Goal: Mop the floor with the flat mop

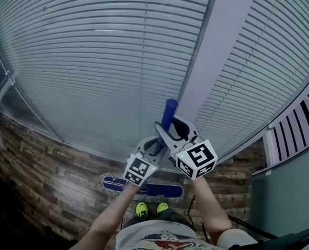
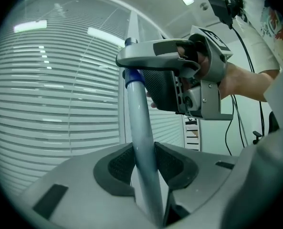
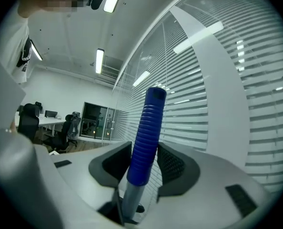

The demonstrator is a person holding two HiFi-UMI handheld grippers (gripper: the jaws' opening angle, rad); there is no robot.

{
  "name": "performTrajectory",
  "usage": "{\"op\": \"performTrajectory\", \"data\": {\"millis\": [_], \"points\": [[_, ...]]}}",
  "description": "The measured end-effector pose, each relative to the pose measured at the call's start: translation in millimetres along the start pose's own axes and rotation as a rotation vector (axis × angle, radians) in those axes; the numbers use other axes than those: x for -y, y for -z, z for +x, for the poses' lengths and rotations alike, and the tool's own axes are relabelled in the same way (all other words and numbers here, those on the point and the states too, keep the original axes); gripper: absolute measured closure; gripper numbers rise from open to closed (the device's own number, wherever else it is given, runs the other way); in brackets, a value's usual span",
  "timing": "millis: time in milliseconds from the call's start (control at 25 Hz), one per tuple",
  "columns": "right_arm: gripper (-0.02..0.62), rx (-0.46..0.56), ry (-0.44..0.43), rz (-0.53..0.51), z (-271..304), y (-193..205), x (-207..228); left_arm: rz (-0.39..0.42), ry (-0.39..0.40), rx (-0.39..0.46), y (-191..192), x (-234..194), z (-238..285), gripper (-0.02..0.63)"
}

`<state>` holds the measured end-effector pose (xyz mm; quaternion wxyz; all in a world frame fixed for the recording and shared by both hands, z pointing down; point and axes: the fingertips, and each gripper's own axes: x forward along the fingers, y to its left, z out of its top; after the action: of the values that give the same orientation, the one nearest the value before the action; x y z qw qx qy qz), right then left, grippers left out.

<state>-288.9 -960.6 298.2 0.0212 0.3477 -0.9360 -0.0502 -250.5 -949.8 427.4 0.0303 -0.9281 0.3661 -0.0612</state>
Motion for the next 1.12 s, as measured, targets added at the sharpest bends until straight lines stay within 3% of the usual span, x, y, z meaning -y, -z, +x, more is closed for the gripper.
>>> {"op": "performTrajectory", "data": {"millis": [160,320,400,560,720,880,920,1120], "points": [[0.442,0.016,-0.037,-0.007,-36,-7,-42,0.019,-0.021,-0.021,-2,37,-35,0.492],[0.445,0.079,-0.101,0.056,-110,-15,-78,0.059,-0.026,-0.024,-10,110,-60,0.492],[0.454,0.112,-0.137,0.107,-139,-16,-88,0.07,0.039,-0.017,-7,138,-67,0.491],[0.457,0.134,-0.209,0.144,-191,-15,-116,0.036,0.246,-0.024,6,183,-100,0.466],[0.456,0.187,-0.266,0.21,-301,-4,-139,0.105,0.364,-0.056,5,279,-107,0.419],[0.445,0.211,-0.291,0.32,-372,13,-152,0.005,0.435,-0.059,16,355,-105,0.435],[0.443,0.213,-0.291,0.324,-386,15,-156,-0.023,0.431,-0.047,18,369,-107,0.465],[0.443,0.184,-0.288,0.301,-445,28,-182,-0.147,0.34,-0.008,28,424,-122,0.463]]}}
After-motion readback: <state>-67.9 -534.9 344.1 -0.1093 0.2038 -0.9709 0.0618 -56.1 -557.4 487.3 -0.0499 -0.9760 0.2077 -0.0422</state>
